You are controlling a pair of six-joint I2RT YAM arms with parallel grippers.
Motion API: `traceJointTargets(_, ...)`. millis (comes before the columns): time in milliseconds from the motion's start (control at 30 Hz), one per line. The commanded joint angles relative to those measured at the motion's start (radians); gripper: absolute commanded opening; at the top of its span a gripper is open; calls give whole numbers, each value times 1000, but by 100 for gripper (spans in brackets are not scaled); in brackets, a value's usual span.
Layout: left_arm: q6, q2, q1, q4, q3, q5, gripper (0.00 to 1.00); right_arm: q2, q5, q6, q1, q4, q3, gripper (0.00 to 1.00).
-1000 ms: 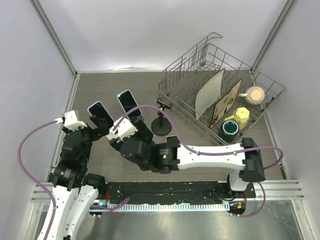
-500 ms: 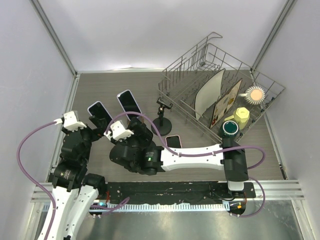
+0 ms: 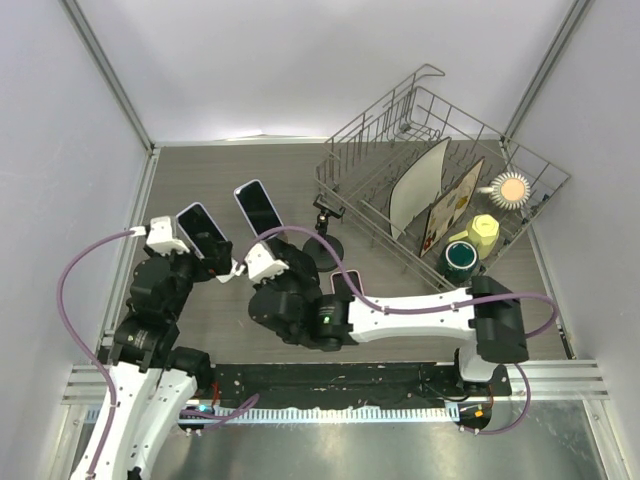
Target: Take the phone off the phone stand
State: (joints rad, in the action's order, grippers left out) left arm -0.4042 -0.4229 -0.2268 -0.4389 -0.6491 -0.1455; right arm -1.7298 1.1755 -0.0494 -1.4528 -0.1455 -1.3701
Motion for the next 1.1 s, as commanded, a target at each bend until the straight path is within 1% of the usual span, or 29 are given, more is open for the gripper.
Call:
traceJointTargets(0,47,-40,4,110,16,243,100,133,-112,-27,25,139,78,12)
traceJointTargets(33,47,-48,6,118,17,276,100,153,-167,-30,31,150,121,11)
traceJointTargets(67,44,-53,4,127,22,299,100,194,-192,-36,35,197,143,9)
traceJointTargets(133,36,-66,6,143,25,355,100,228,-268,-41,52,227,202,7)
traceJointTargets(300,11,-76,-14,176,45,435,100,338,-384,-76,83,328,316,2)
traceJointTargets(367,11,-83,-55,177,45,451,100,366,-448,-79,103,359,370,1)
traceJointTargets(433,15,-91,-97,178,43,445,100,401,-479,-79,114,374,410,1)
traceJointTargets(467,16,-91,-144,175,43,423,100,417,-491,-81,118,392,423,1)
traceJointTargets(533,21,-89,-195,167,42,387,100,446,-533,-81,126,409,457,1)
traceJointTargets(567,24,-91,-238,151,39,351,100,456,-546,-83,129,418,465,1)
traceJointTargets(700,22,-99,-321,131,39,293,98,481,-577,-79,129,448,496,1)
traceJointTargets(833,-16,-122,-402,143,58,218,96,493,-582,-70,132,469,517,1)
traceJointTargets(900,-21,-126,-468,173,77,167,95,501,-585,-61,132,486,525,1)
traceJointTargets(933,-24,-126,-494,193,104,108,95,506,-583,-56,132,494,534,1)
traceJointTargets(967,-19,-126,-546,241,121,75,94,512,-593,-53,132,506,537,1)
traceJointTargets(1000,-13,-131,-574,267,140,46,93,512,-597,-47,132,509,540,1)
traceJointTargets(1033,1,-137,-600,296,178,-16,93,513,-603,-44,132,511,540,1)
traceJointTargets(1067,28,-145,-647,351,192,-41,93,512,-615,-41,132,512,540,1)
